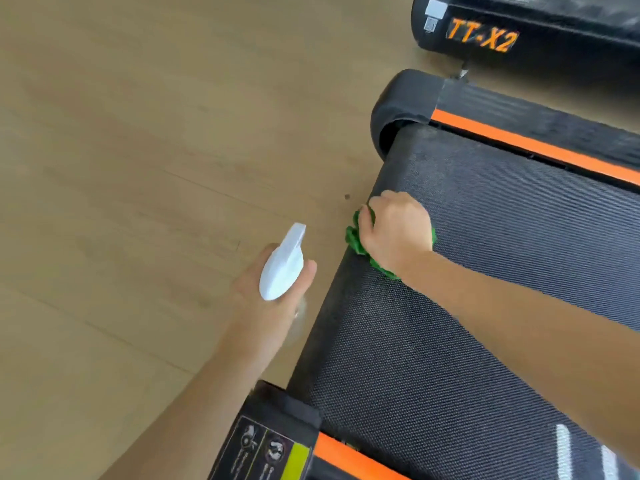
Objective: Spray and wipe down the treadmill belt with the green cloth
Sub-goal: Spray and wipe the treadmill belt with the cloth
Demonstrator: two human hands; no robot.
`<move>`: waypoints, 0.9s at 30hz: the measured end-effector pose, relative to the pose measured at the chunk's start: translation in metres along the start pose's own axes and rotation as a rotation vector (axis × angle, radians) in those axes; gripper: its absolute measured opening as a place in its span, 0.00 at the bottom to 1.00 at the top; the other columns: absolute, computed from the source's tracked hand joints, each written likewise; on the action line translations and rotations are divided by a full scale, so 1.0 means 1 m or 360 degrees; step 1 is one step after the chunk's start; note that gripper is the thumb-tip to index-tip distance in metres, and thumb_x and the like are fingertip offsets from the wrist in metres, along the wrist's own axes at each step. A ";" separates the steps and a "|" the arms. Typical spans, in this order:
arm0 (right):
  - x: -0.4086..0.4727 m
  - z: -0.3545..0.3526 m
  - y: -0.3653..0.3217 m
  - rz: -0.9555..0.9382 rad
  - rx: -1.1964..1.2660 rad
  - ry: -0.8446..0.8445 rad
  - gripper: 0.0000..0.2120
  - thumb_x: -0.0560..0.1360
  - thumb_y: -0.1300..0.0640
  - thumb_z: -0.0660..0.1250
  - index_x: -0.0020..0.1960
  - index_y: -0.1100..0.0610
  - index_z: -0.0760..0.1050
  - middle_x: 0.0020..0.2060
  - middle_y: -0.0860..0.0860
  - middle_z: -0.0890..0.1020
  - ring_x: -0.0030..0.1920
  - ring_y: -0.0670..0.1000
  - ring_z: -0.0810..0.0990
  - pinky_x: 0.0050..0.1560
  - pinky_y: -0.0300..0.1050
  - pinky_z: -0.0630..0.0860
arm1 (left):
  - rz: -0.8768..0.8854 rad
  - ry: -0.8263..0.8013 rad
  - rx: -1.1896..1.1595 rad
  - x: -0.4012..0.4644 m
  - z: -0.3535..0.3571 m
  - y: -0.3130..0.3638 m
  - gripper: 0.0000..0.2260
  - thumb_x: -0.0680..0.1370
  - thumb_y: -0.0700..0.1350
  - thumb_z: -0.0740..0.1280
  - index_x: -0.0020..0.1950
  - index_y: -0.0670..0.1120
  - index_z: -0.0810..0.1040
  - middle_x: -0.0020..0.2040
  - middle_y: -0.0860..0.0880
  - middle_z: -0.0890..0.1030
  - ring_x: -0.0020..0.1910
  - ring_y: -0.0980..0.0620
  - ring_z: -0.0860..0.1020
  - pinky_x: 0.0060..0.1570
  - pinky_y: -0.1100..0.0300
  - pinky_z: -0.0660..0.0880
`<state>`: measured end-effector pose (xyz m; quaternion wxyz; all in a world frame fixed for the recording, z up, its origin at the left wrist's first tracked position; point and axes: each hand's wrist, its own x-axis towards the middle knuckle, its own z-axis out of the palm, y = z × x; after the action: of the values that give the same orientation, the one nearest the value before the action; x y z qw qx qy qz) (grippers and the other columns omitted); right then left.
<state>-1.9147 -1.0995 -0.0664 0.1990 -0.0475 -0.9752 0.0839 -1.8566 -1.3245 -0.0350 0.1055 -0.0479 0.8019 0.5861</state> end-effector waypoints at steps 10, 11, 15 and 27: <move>-0.140 -0.063 -0.041 -0.0219 0.0263 -0.0269 0.14 0.79 0.52 0.62 0.36 0.54 0.72 0.35 0.50 0.72 0.37 0.54 0.69 0.41 0.48 0.69 | -0.0218 -0.0344 0.0254 0.011 0.002 0.050 0.13 0.76 0.58 0.70 0.43 0.50 0.84 0.40 0.55 0.87 0.35 0.58 0.80 0.40 0.56 0.76; -0.155 -0.073 -0.035 -0.0271 0.0254 -0.0293 0.14 0.80 0.52 0.62 0.36 0.54 0.72 0.35 0.49 0.72 0.36 0.54 0.69 0.40 0.48 0.68 | -0.0258 -0.0353 0.0245 0.003 0.001 0.048 0.13 0.76 0.59 0.70 0.42 0.50 0.84 0.40 0.56 0.87 0.36 0.59 0.81 0.41 0.56 0.77; -0.160 -0.080 0.002 -0.0384 0.0133 -0.0280 0.16 0.82 0.52 0.59 0.36 0.55 0.70 0.35 0.49 0.71 0.36 0.54 0.68 0.41 0.48 0.70 | -0.0298 -0.0503 0.0174 -0.007 0.004 0.037 0.09 0.76 0.61 0.71 0.43 0.58 0.86 0.43 0.54 0.88 0.42 0.53 0.84 0.48 0.54 0.80; -0.064 -0.030 0.005 0.0440 -0.0145 -0.0112 0.16 0.81 0.50 0.57 0.37 0.55 0.70 0.36 0.49 0.72 0.40 0.55 0.73 0.39 0.46 0.66 | -0.0272 -0.0794 0.0278 0.014 -0.028 0.032 0.12 0.77 0.59 0.71 0.46 0.53 0.87 0.43 0.55 0.85 0.43 0.52 0.81 0.46 0.57 0.76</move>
<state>-1.8441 -1.0985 -0.0644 0.1489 -0.1874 -0.9686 0.0678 -1.8801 -1.3408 -0.0004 0.3525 0.0398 0.7916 0.4975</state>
